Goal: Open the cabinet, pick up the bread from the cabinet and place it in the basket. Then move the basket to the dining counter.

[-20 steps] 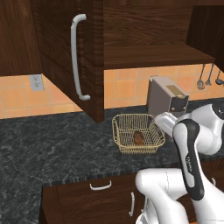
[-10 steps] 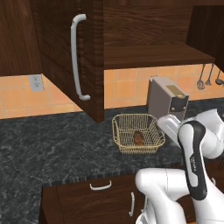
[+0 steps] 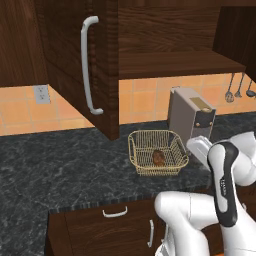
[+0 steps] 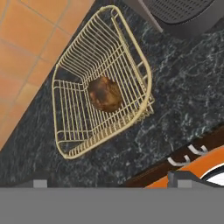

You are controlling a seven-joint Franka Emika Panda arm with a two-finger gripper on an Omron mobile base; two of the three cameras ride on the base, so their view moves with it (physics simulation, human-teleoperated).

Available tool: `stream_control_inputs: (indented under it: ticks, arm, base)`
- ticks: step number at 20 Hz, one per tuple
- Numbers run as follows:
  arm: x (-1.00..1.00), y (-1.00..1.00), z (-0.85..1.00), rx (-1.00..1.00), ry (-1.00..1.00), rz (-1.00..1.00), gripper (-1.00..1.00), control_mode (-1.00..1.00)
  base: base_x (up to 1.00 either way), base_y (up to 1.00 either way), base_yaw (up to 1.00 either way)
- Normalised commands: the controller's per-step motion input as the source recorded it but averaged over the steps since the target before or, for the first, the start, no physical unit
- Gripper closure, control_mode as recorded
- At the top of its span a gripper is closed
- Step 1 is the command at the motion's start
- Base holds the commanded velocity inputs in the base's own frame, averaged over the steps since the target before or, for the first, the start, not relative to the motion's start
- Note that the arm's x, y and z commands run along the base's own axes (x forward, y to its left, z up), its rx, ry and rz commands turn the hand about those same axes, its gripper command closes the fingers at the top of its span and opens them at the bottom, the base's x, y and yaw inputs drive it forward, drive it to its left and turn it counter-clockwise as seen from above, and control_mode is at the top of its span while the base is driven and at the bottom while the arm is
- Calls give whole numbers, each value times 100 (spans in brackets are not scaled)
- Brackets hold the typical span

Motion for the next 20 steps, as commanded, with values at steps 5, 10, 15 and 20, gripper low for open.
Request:
stream_control_inputs:
  ticks: [5,10,15,20]
  arm:
    - [40,-26,-28,0,0,0,-100,-100]
    - [46,-4,-29,0,4,0,-100,-100]
    - [45,-7,-30,0,12,0,-100,-100]
    - [30,-19,-24,0,5,0,-100,-100]
  base:
    - [0,0,0]
    - [0,0,0]
    - [0,0,0]
    - [0,0,0]
